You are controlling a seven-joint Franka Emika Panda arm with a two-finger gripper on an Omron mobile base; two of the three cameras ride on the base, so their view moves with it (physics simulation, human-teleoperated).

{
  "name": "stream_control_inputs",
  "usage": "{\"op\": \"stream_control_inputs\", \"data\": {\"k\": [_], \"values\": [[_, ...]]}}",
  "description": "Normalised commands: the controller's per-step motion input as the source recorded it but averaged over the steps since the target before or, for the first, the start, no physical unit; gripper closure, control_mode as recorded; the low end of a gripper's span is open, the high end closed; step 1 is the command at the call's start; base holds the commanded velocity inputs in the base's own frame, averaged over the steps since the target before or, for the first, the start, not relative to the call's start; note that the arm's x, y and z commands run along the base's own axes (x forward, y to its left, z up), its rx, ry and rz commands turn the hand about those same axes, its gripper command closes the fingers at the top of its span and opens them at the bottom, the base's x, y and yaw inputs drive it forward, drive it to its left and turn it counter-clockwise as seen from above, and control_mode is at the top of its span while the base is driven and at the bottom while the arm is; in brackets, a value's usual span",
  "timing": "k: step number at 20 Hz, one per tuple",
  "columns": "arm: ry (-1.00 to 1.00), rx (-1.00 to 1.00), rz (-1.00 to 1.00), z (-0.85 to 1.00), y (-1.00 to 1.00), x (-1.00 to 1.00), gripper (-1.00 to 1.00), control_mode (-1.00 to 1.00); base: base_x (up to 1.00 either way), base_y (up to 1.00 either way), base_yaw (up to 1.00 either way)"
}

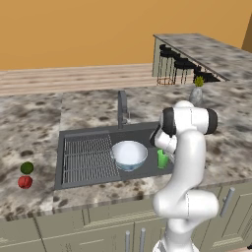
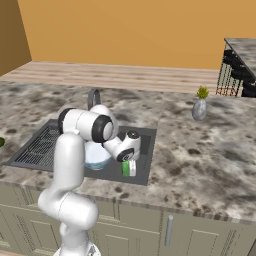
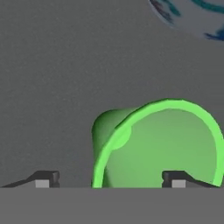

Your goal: Remove the bell pepper and lime from the sink. Then move the bowl and cup from the counter to the sink for washing.

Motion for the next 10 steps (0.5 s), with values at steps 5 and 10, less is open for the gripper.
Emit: {"op": "stream_control_inputs", "data": {"k": [5,10], "values": [[-0.14,0.0,0.0,0.13,0.05,-0.18,-1.0,-1.0,0.0,0.0,0.0],[-0.11,0.0,0.0,0.2,0.02,-0.29,-1.0,-1.0,0.0,0.0,0.0]]}}
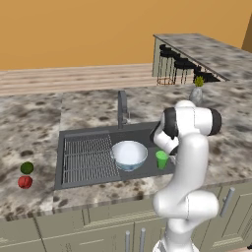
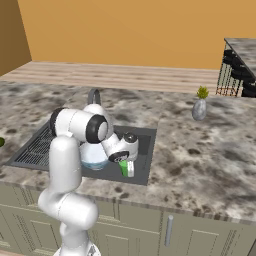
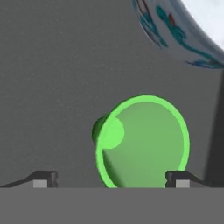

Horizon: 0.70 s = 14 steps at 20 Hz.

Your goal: Remove the bell pepper and lime from the sink. Then move the bowl and cup from the counter to the sink for washing.

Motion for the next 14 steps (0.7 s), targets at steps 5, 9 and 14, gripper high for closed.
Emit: {"op": "stream_control_inputs", "data": {"k": [5,9,14], "values": [[-0.03,0.0,0.0,0.35,0.0,-0.24,-1.0,-1.0,0.0,0.0,0.0],[0.0,0.0,0.0,0.42,0.06,-0.15,-1.0,-1.0,0.0,0.0,0.0],[0.0,-0.01,0.0,0.5,0.09,-0.01,-1.0,-1.0,0.0,0.0,0.0]]}}
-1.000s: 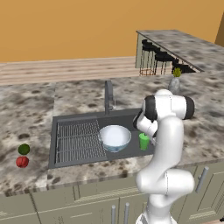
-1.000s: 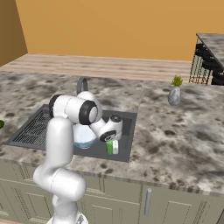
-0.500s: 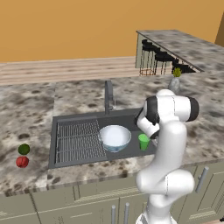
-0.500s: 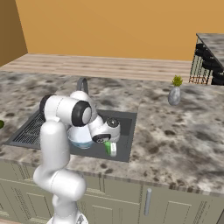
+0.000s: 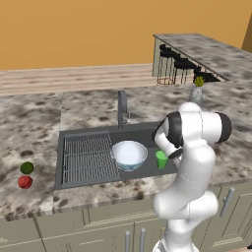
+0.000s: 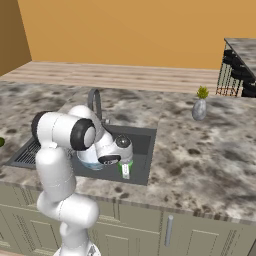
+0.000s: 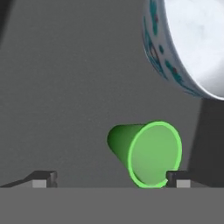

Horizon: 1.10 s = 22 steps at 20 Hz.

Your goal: Remove the bell pepper and lime from the sink. Then move the bowl and cup from the counter to the sink for washing.

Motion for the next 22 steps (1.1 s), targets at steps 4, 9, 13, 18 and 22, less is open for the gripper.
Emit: {"op": "stream_control_inputs", "data": {"k": [4,9,13,18,22], "values": [[0.01,0.0,0.0,0.58,0.05,0.02,-1.0,-1.0,0.0,0.0,0.0],[0.08,-0.02,0.0,0.51,0.0,0.0,-1.0,-1.0,0.0,0.0,0.0],[0.09,-0.05,0.0,0.53,0.0,0.01,-1.0,-1.0,0.0,0.0,0.0],[0.11,-0.03,0.0,0.55,0.0,0.08,-1.0,-1.0,0.0,0.0,0.0],[0.08,-0.01,0.05,0.58,0.0,0.18,-1.0,-1.0,0.0,0.0,0.0]]}}
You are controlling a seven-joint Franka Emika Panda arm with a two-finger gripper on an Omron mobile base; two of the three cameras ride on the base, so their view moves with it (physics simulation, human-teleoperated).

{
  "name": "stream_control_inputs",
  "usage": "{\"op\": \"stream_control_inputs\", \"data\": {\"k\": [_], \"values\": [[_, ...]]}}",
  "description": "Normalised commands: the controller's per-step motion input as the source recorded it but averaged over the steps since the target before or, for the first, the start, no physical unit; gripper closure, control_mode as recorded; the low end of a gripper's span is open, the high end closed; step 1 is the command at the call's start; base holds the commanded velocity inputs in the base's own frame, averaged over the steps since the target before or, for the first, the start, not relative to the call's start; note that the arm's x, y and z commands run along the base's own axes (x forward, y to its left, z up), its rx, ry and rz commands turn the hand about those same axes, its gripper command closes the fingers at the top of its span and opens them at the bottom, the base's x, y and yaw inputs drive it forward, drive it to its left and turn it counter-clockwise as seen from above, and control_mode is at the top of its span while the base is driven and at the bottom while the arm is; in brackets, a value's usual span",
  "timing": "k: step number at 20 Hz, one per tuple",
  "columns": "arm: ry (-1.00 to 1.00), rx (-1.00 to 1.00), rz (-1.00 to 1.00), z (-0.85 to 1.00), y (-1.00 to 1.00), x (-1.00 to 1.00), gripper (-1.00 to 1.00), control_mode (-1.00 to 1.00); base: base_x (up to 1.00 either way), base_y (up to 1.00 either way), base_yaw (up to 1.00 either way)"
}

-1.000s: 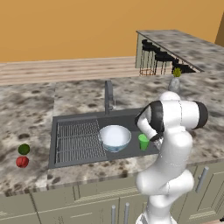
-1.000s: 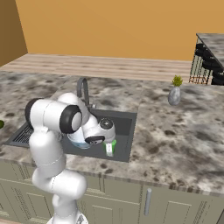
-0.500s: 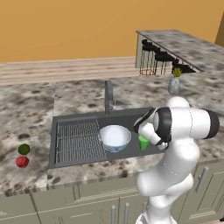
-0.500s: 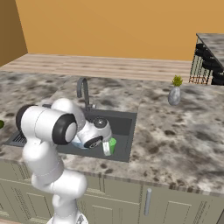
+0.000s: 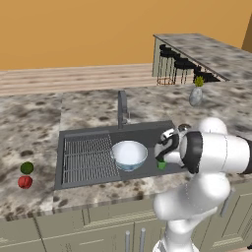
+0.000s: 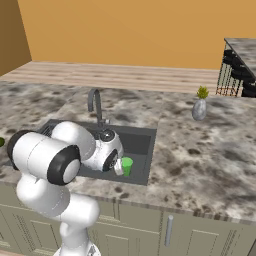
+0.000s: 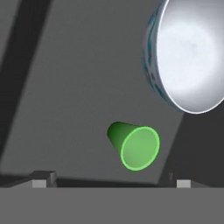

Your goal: Remove the bell pepper and lime from the sink. Then move the bowl and cup from the counter to the sink for washing.

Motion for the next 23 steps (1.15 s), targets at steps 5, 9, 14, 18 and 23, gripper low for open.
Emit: {"op": "stream_control_inputs", "data": {"k": [5,9,14,18,23], "values": [[0.05,0.0,0.09,0.63,0.0,0.25,-1.0,-1.0,0.0,0.0,0.0],[0.09,0.0,0.06,0.57,-0.01,0.15,-1.0,-1.0,0.0,0.0,0.0],[0.2,0.0,0.0,0.44,-0.07,-0.05,-1.0,-1.0,0.0,0.0,0.0],[0.22,0.0,-0.02,0.41,0.0,-0.18,-1.0,-1.0,0.0,0.0,0.0],[0.14,0.02,-0.1,0.37,0.0,-0.25,-1.0,-1.0,0.0,0.0,0.0]]}}
